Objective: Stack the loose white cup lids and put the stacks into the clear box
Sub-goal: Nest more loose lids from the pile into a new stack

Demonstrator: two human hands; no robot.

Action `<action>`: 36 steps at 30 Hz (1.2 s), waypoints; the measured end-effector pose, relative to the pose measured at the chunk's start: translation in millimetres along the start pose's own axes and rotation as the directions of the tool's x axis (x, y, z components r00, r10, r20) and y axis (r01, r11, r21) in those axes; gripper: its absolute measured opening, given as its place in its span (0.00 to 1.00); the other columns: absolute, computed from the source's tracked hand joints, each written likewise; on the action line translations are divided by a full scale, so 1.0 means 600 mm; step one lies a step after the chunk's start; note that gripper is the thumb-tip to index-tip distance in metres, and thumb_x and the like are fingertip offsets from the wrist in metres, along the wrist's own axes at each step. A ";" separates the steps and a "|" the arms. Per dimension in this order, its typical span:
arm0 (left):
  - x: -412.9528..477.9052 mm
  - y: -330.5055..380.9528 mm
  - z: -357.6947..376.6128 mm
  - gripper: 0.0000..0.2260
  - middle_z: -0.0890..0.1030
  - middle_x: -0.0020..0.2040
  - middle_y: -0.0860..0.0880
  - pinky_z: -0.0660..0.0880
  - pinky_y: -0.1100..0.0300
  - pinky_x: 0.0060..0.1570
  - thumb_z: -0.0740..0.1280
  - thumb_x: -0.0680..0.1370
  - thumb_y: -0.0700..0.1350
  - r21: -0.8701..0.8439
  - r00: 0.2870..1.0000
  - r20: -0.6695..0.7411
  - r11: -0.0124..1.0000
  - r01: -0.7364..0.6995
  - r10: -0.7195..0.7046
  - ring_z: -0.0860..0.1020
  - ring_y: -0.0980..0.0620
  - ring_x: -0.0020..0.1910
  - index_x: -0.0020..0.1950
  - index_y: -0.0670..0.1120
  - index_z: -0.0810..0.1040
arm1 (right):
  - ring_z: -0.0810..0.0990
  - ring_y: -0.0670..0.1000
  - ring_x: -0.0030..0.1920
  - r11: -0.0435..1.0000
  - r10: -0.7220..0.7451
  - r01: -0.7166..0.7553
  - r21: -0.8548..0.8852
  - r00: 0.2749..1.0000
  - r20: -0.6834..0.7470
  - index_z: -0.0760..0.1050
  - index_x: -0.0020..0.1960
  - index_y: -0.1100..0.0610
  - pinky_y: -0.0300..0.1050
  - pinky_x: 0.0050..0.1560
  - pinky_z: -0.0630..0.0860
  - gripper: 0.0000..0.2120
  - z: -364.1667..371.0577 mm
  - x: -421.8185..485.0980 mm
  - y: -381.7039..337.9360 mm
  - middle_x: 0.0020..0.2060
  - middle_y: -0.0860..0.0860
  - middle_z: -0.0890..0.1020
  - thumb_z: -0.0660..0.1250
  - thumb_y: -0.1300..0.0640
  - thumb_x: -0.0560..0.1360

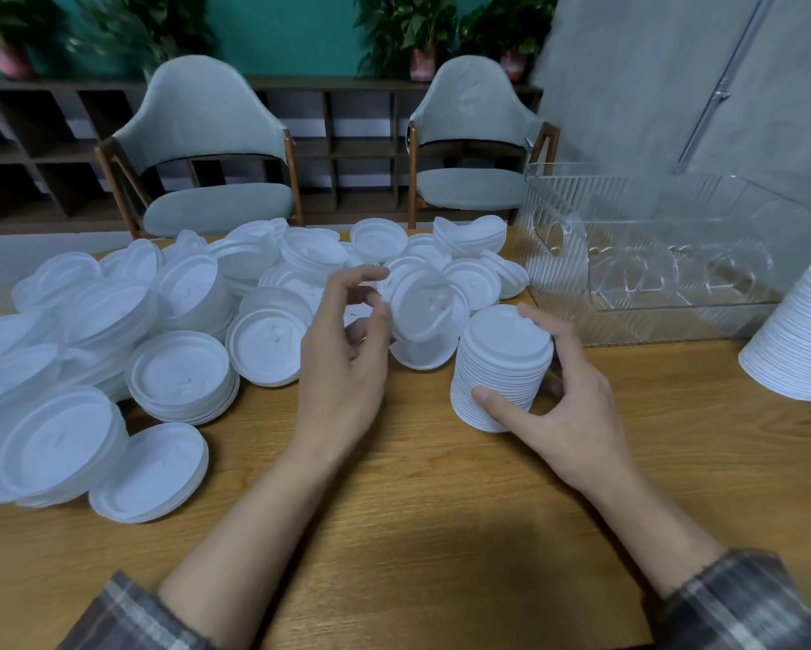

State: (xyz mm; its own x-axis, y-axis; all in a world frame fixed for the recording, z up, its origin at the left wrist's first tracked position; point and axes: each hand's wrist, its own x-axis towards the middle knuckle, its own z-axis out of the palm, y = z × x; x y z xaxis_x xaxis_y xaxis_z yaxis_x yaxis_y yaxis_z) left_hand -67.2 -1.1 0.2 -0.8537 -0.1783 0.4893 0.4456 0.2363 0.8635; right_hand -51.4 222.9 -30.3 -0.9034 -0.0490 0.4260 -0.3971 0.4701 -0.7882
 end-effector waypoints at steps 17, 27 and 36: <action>-0.005 0.006 0.021 0.15 0.81 0.41 0.52 0.77 0.52 0.51 0.66 0.83 0.38 -0.217 0.965 0.216 0.957 0.195 -0.147 0.78 0.54 0.44 0.61 0.55 0.86 | 0.75 0.44 0.72 0.990 -0.087 0.085 0.115 0.996 0.015 0.59 0.82 0.49 0.40 0.68 0.75 0.43 0.018 0.002 -0.012 0.71 0.44 0.76 0.78 0.46 0.74; -0.018 0.001 0.028 0.13 0.83 0.52 0.52 0.80 0.53 0.54 0.67 0.81 0.49 -0.044 0.972 0.216 0.993 0.106 -0.094 0.81 0.52 0.53 0.63 0.58 0.85 | 0.72 0.46 0.74 0.991 -0.114 0.112 0.071 0.993 0.034 0.65 0.80 0.45 0.56 0.71 0.75 0.37 0.016 0.002 -0.006 0.74 0.41 0.73 0.74 0.40 0.75; -0.027 0.012 0.030 0.24 0.82 0.62 0.60 0.78 0.55 0.59 0.79 0.72 0.56 0.049 0.967 0.249 0.998 0.048 -0.059 0.79 0.59 0.63 0.67 0.57 0.82 | 0.75 0.45 0.72 0.991 -0.089 0.084 0.107 0.995 0.049 0.66 0.78 0.45 0.53 0.69 0.77 0.36 0.012 0.000 -0.011 0.72 0.41 0.75 0.75 0.41 0.74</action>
State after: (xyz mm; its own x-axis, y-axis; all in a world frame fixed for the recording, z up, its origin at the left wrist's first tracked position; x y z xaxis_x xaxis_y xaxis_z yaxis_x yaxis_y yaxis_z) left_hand -55.1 20.9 -3.4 -0.9185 0.0512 0.3921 0.3905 0.2737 0.8790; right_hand -49.8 213.2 -28.5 -0.8711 -0.1336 0.4726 -0.4865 0.3671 -0.7928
